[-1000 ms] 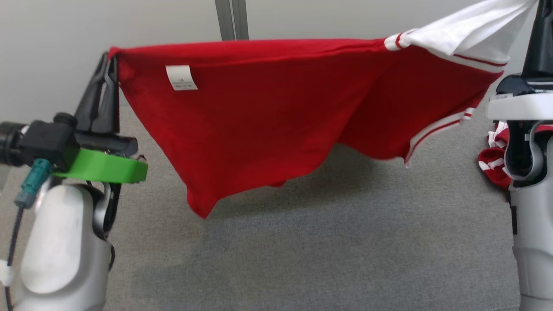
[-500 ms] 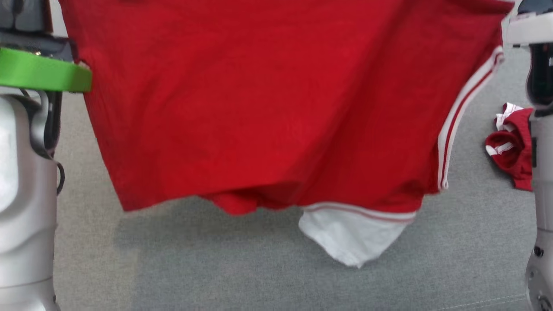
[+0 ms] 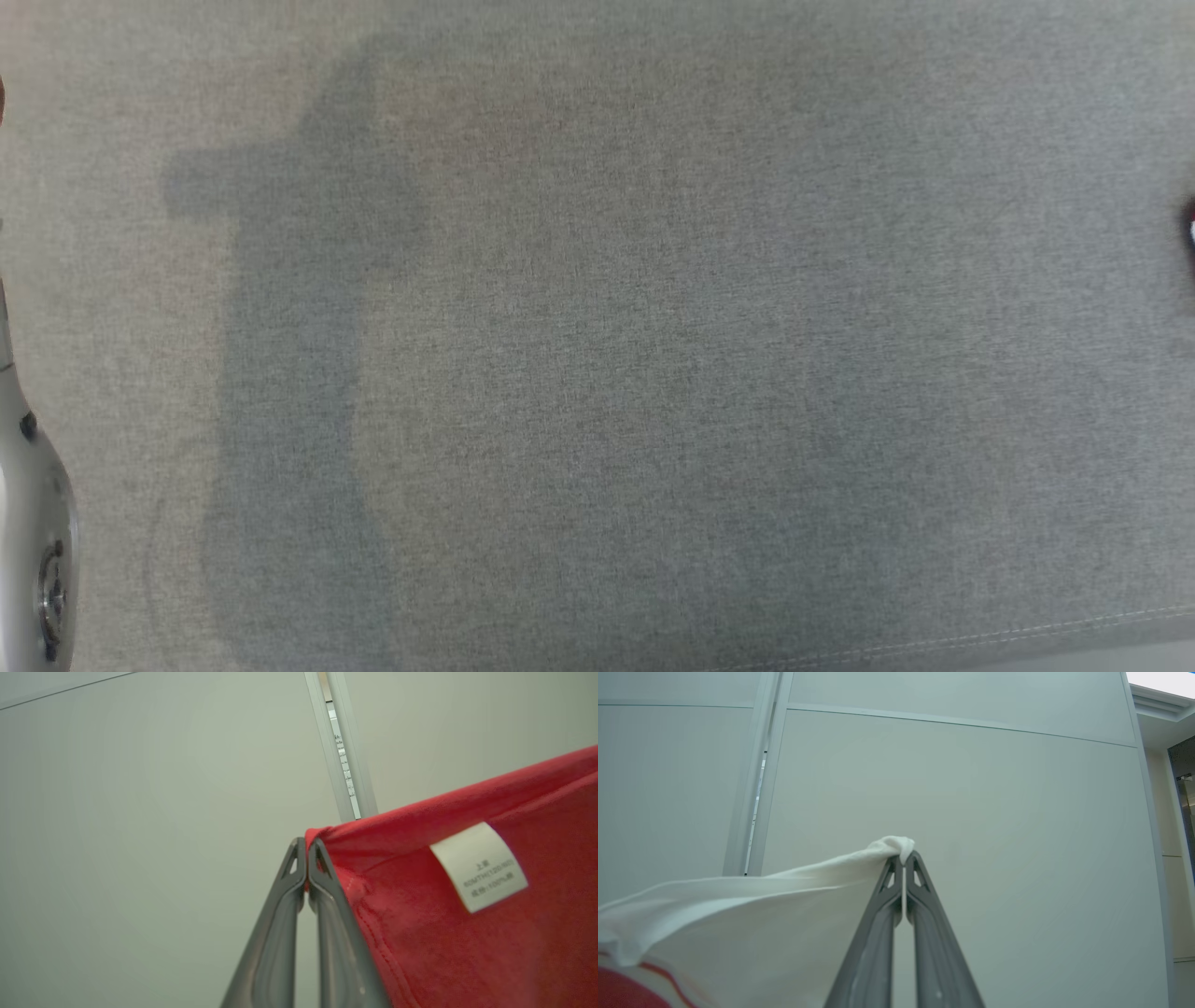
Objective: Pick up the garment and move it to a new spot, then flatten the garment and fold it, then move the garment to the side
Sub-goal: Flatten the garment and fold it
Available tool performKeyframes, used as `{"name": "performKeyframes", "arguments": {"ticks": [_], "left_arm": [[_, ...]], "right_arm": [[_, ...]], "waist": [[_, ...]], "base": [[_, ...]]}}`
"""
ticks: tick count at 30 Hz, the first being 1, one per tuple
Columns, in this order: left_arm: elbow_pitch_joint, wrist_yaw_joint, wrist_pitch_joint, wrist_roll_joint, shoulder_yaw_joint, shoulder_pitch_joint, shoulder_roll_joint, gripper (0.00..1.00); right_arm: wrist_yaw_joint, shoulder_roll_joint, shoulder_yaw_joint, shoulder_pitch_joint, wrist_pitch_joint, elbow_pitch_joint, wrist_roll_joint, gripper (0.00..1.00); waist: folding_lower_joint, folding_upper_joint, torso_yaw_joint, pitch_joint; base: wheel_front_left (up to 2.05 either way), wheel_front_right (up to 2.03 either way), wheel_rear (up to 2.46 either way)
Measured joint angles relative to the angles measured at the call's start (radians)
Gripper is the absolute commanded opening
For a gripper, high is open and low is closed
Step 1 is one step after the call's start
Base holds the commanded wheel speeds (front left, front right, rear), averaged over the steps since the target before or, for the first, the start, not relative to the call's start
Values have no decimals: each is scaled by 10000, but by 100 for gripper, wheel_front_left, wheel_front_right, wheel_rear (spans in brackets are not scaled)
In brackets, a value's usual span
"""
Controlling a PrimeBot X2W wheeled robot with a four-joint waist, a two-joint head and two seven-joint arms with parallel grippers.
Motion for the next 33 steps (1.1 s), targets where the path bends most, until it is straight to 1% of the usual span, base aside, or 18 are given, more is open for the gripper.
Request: {"name": "performKeyframes", "arguments": {"ticks": [2,4,7,10,11,15,19,22,27,30,33], "left_arm": [[56,0,-12,-40,90,111,-119,0],[397,-50,-25,-52,6,612,-217,0],[757,-121,-23,-194,56,1749,-535,0],[909,-136,-23,-520,291,2943,-907,0],[1009,-159,-23,-577,362,3513,-1057,0],[1277,-215,-23,-744,539,5204,-1597,0],[1480,-255,-25,-784,637,6500,-1896,0],[1626,-276,-25,-844,771,7243,-2052,0],[1808,-305,-25,-961,861,8229,-2228,0],[1848,-311,-25,-1066,966,8780,-2259,0],[1814,-311,-25,-1152,1101,9354,-2278,0]], "right_arm": [[0,184,10,214,0,-46,61,0],[0,399,6,842,0,-226,447,0],[2,504,98,2325,0,-604,945,0],[0,656,146,4089,2,-972,1440,0],[0,763,134,4803,2,-1122,1643,0],[0,1043,109,6860,2,-1290,2128,0],[0,1290,119,8394,2,-1287,2460,0],[0,1442,140,9243,2,-1174,2606,0],[2,1611,23,10215,2,-1009,2815,0],[2,1672,-140,10713,2,-884,2963,0],[2,1724,-52,11228,2,-690,2959,0]], "waist": [[0,0,45,413],[0,0,82,732],[1,0,133,1095],[1,0,176,1179],[0,0,183,1134],[-1,0,198,840],[-3,0,149,390],[-3,0,91,53],[-4,0,-6,-545],[-4,0,-53,-945],[-4,0,-98,-1361]], "base": [[0,0,0],[0,0,0],[0,0,0],[0,0,0],[0,0,0],[0,0,0],[0,0,0],[0,0,0],[0,0,0],[0,0,0],[0,0,0]]}}
